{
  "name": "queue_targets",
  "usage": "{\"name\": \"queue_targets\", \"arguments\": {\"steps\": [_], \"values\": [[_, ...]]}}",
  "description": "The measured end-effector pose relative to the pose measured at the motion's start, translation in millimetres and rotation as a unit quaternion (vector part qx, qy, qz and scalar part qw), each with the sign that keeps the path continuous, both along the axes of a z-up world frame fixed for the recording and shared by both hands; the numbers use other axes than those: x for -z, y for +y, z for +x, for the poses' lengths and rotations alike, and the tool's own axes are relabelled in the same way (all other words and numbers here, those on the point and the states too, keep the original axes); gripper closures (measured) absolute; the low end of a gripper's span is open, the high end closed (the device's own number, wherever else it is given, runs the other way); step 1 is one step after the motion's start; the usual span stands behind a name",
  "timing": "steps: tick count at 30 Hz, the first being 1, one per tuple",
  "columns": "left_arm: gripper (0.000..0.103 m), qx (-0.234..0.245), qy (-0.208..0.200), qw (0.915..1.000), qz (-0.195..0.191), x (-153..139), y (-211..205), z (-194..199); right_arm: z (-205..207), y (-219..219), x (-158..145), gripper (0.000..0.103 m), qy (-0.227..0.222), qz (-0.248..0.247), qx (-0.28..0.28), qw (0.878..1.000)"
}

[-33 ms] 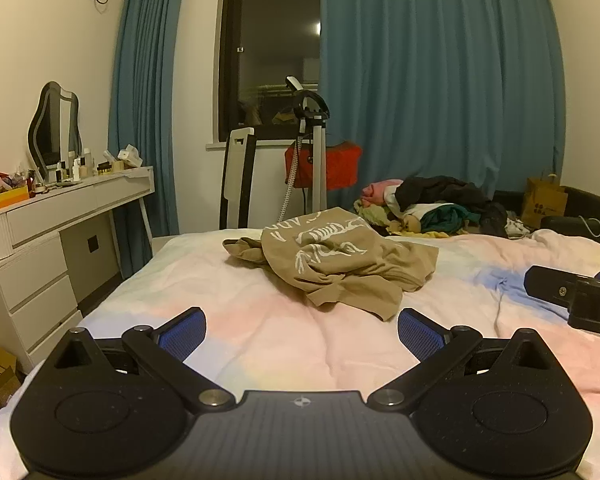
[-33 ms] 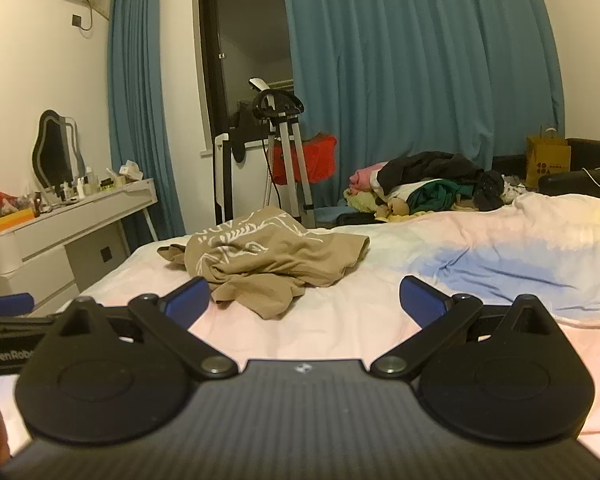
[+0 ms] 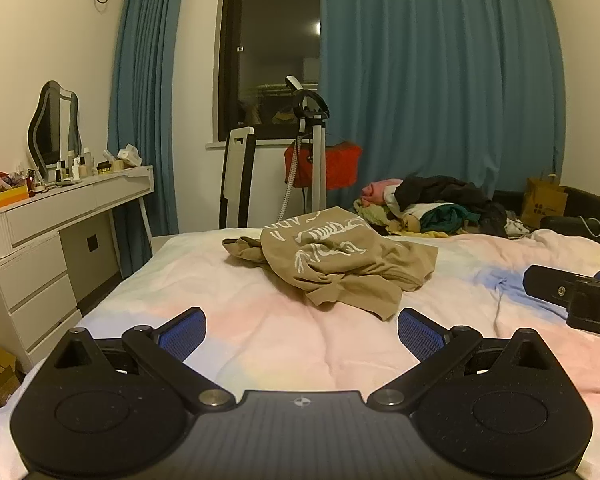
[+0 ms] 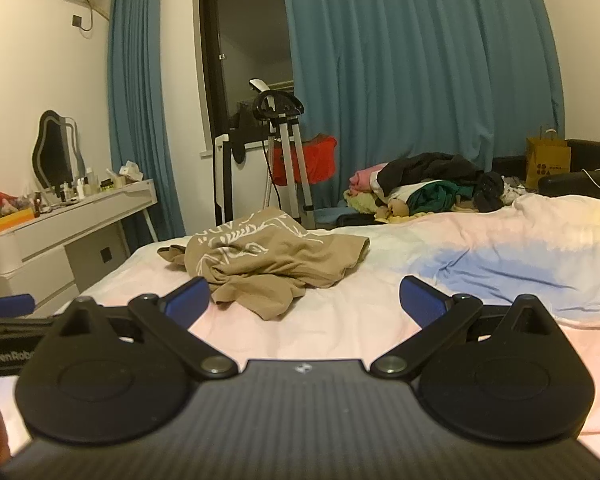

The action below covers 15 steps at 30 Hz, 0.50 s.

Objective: Fold clothes

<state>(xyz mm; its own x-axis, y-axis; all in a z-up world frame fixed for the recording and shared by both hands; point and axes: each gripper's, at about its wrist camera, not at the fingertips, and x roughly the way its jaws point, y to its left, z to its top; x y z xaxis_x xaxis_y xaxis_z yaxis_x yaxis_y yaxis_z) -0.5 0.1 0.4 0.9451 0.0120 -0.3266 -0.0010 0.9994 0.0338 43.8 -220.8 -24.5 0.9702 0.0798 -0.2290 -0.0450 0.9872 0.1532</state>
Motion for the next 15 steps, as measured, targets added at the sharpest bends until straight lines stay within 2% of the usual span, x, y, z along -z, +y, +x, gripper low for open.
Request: {"name": "queue_targets", "arguments": {"steps": [4, 10, 15], "values": [[0.000, -0.001, -0.007, 0.9999, 0.012, -1.0, -5.5, -6.9, 0.3, 3.2, 1.3, 0.000, 0.001, -0.007, -0.001, 1.000], [0.000, 0.001, -0.004, 1.0000, -0.006, -2.4, 2.1, -11.5, 0.8, 8.1, 3.3, 0.000, 0.001, -0.017, -0.003, 1.000], [0.000, 0.003, -0.003, 1.0000, -0.006, -4.4, 2.7, -5.0, 1.1, 11.0, 4.1, 0.000, 0.002, -0.022, -0.004, 1.000]]}}
